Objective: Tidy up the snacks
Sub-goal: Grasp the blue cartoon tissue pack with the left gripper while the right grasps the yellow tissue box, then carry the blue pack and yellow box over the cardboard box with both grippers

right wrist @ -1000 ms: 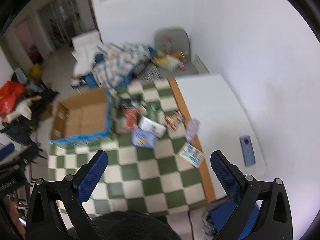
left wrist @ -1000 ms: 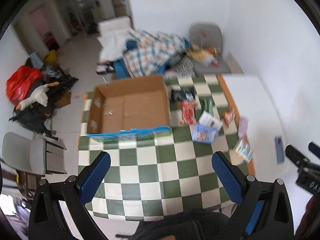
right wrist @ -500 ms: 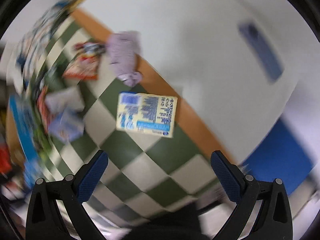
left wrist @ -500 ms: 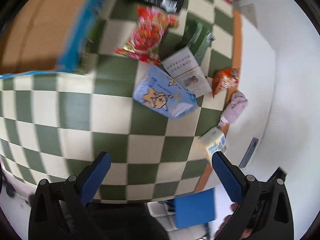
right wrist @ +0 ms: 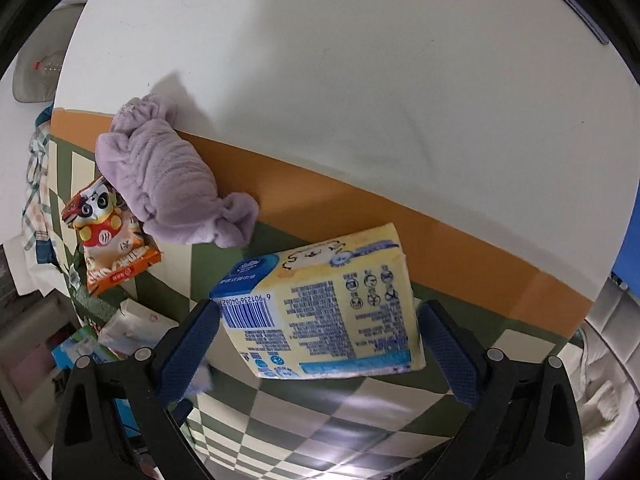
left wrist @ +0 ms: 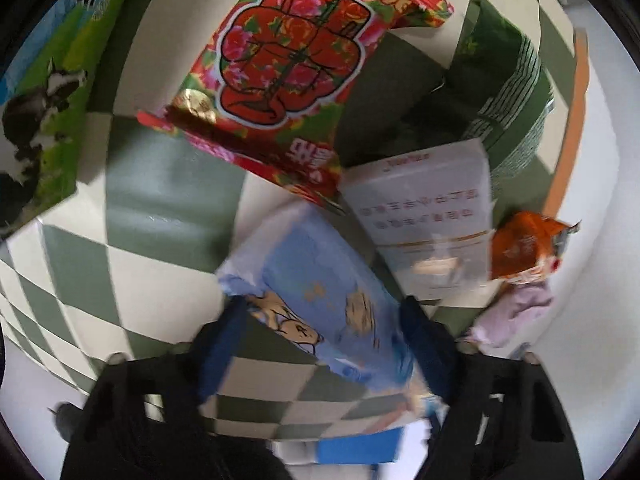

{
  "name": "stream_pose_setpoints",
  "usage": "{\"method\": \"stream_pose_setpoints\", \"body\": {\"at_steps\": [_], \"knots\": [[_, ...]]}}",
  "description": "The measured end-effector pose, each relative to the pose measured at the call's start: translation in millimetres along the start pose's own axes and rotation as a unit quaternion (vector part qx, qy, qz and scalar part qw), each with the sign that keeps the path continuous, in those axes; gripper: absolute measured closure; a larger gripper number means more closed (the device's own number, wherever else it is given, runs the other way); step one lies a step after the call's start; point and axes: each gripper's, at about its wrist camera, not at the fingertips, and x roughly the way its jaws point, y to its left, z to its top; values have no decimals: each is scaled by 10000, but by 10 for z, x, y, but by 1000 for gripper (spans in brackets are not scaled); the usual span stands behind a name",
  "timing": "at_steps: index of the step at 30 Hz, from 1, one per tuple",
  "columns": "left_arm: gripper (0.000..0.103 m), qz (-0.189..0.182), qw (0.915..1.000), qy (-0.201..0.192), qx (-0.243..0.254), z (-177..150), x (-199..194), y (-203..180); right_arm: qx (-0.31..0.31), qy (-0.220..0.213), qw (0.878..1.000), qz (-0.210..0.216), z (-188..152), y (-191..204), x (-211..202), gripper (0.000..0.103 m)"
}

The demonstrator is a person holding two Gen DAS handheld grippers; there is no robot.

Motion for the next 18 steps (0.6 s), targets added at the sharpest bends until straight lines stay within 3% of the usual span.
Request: {"method": "stream_pose_setpoints", "body": {"at_steps": [1,4,7,12,18], "knots": [[49,133,9998,-46,141,-28,2,-12,-36,-9,10000,-63,14,22,15,2],[60,453,9968,-203,621,-127,-25,-60,-113,22,9998,-177,46,60,30,2],[68,1060,9839,-505,1345,-319,-32,-158,-445,31,9986,-279,68,142,50,3],[73,1573,9631,-765,2047,-603,90,-259,-1441,45,9880,-560,20,324,55,7],[73,1666,9569,-830,2230,-827,227,-350,-2366,-49,9686,-765,-92,490,24,7]]}}
